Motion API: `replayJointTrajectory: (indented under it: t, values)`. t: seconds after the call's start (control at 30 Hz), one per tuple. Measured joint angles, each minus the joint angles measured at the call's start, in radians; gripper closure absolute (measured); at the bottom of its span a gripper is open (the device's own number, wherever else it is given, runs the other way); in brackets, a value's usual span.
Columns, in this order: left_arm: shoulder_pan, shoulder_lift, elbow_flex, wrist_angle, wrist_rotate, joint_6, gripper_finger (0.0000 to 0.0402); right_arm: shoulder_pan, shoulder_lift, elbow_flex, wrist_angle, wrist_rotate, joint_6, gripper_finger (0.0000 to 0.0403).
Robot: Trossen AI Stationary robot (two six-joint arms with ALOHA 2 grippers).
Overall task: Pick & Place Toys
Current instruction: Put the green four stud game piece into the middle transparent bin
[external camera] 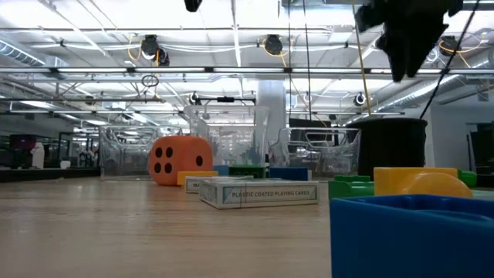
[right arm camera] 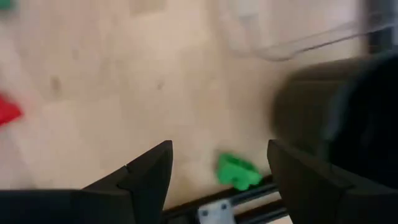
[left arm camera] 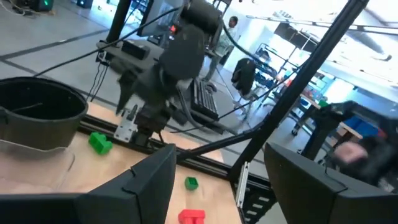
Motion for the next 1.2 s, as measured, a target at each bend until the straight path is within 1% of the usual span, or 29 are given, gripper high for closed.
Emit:
replayJointTrajectory:
  t: [0.07, 0.13, 0.2, 0.3, 0.37, 0.5, 0.63, 0.77, 0.83, 1.0, 1.2]
  values:
    - [-0.002, -0.001, 0.0, 0.0, 0.001, -0.021, 0.0151, 0.003, 0.05, -0.031, 0.049, -0.07, 0.005, 0.0149]
    - [-0.007, -0.001, 0.0, -0.003, 0.006, -0.041, 0.0151, 0.02, 0.111, -0.048, 0.138, -0.141, 0.027, 0.0149]
    - [-0.012, 0.0, 0.0, -0.006, 0.02, -0.046, 0.0151, 0.046, 0.154, -0.067, 0.201, -0.192, 0.034, 0.0149]
    - [-0.019, -0.001, 0.0, -0.005, 0.025, -0.046, 0.0151, 0.09, 0.218, -0.084, 0.271, -0.202, 0.034, 0.0149]
    - [-0.024, 0.0, 0.0, -0.007, 0.025, -0.046, 0.0151, 0.119, 0.237, -0.092, 0.333, -0.195, 0.033, 0.0149]
    - [-0.037, 0.0, 0.0, -0.008, 0.025, -0.046, 0.0151, 0.167, 0.252, -0.092, 0.472, -0.199, 0.074, 0.0149]
    - [-0.052, 0.0, 0.0, -0.04, 0.017, -0.046, 0.0151, 0.187, 0.25, -0.092, 0.631, -0.198, 0.141, 0.0149]
    - [-0.075, 0.0, 0.0, -0.099, -0.028, -0.047, 0.0151, 0.188, 0.252, -0.092, 0.775, -0.199, 0.276, 0.0149]
    - [-0.087, 0.0, 0.0, -0.12, -0.029, -0.048, 0.0151, 0.188, 0.251, -0.092, 0.817, -0.202, 0.364, 0.0149]
    - [-0.126, 0.0, 0.0, -0.156, -0.033, -0.047, 0.0151, 0.212, 0.251, -0.092, 0.841, -0.185, 0.579, 0.0149]
    - [-0.17, 0.0, 0.0, -0.19, -0.147, -0.021, 0.0151, 0.305, 0.265, -0.091, 0.84, -0.056, 0.828, 0.0149]
